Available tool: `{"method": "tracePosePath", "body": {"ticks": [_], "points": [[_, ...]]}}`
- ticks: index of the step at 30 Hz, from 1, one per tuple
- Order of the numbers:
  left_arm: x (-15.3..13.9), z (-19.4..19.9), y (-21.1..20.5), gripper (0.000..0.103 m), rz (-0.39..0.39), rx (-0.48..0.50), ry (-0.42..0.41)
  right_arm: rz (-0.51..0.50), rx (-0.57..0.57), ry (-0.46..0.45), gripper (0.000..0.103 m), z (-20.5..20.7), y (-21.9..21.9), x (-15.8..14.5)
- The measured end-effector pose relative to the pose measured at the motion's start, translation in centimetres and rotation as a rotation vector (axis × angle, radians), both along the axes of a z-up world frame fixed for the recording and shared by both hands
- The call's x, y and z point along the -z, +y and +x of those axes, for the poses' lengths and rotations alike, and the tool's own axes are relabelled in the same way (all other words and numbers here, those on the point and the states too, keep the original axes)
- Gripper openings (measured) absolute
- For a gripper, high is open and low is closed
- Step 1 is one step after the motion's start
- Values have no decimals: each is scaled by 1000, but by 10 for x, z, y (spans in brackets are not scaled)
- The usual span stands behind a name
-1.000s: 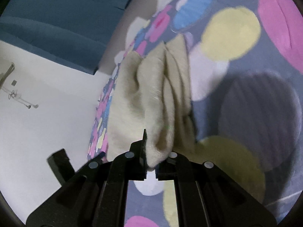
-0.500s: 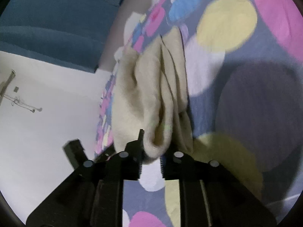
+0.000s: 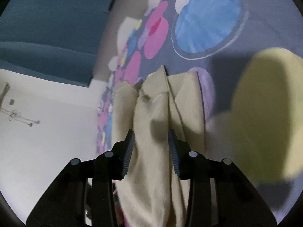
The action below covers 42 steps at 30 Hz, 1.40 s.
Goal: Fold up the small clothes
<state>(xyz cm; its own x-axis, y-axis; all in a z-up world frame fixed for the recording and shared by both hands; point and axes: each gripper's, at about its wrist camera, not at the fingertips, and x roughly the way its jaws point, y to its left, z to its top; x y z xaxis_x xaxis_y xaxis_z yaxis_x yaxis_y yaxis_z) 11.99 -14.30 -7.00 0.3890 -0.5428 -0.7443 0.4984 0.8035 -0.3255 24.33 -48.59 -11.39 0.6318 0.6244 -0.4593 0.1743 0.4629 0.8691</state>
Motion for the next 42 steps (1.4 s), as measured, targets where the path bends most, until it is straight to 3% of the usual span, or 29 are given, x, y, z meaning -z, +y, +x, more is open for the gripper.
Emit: {"method": "tracePosePath", "body": {"ticks": [11, 15, 17, 18, 24, 27, 32, 35, 37, 42], "points": [[0, -1, -2, 83, 7, 5, -2, 11, -54, 24, 37, 56, 15, 12], [0, -2, -2, 83, 9, 5, -1, -51, -89, 20, 36, 63, 26, 8], [0, -2, -2, 84, 8, 4, -2, -87, -90, 19, 16, 64, 30, 6], [-1, -2, -2, 84, 6, 4, -2, -86, -84, 14, 11, 63, 30, 6], [-1, -2, -1, 84, -11, 1, 1, -184, -7, -118, 7, 37, 20, -36], [-1, -2, -2, 84, -10, 0, 3, -242, 72, -142, 7, 20, 1, -45], [-1, -2, -2, 85, -8, 3, 2, -208, 121, -5, 7, 20, -20, 4], [0, -1, -1, 85, -12, 3, 6, -137, 134, 9, 8, 17, -25, 22], [0, -1, -1, 85, -14, 3, 7, -51, 153, 3, 13, 9, -31, 22], [-1, -2, -1, 85, -16, 3, 7, -56, 147, -46, 31, -42, -32, 3]]}}
